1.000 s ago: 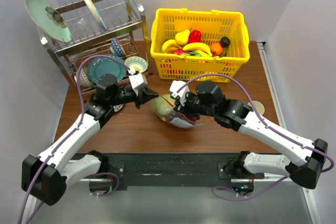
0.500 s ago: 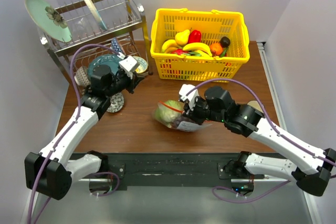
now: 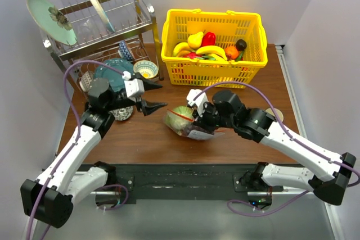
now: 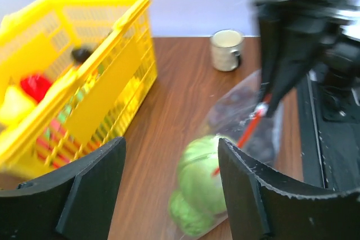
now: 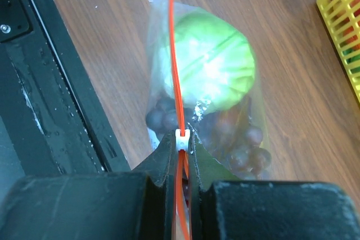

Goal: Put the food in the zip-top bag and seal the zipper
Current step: Zip the zipper food storage bag at the center of the board.

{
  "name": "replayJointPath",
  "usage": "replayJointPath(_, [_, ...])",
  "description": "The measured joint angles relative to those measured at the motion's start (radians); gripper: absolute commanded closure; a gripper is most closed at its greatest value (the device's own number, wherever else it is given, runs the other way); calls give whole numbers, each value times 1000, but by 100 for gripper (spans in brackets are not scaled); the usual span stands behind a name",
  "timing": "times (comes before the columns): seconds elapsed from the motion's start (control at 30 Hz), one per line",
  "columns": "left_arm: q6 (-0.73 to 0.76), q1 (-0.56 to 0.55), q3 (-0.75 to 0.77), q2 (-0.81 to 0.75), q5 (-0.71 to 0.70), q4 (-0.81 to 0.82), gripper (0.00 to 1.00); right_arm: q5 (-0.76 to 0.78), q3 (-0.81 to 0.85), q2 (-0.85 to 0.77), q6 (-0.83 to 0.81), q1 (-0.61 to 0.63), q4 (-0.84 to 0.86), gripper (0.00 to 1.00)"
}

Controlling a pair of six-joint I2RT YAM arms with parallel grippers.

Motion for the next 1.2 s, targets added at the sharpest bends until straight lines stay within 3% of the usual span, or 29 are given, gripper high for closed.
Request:
replayJointPath(0.13, [80,-85,14,11,75,-11,26,-15,24,31,-5,0,0,100])
replayJointPath(0.27, [231,-212,105,128,46,-178,26,-21,41,45,-6,0,-2,100])
replayJointPath(0.53, [378,-283,149,231,-47,-335,35,-22,56,53,-9,0,-3,100])
replayJointPath(0.57, [389,-290,149,236,-58,-349,40,-23,56,55,-9,0,-3,100])
replayJointPath(0.67, [412,-306,149,247,-80,-382,93,-27,59,60,-12,0,-3,100])
replayJointPath(0.7, [418,-309,149,251,-85,-390,100,-28,60,62,-13,0,-3,100])
replayJointPath(1.07, [370,-317,150,252,-155,-389,100,-13,60,68,-16,-2,8,100])
replayJointPath(1.2, [295,-266,150,242,-154,-378,100,2,27,34,-14,-2,45,100])
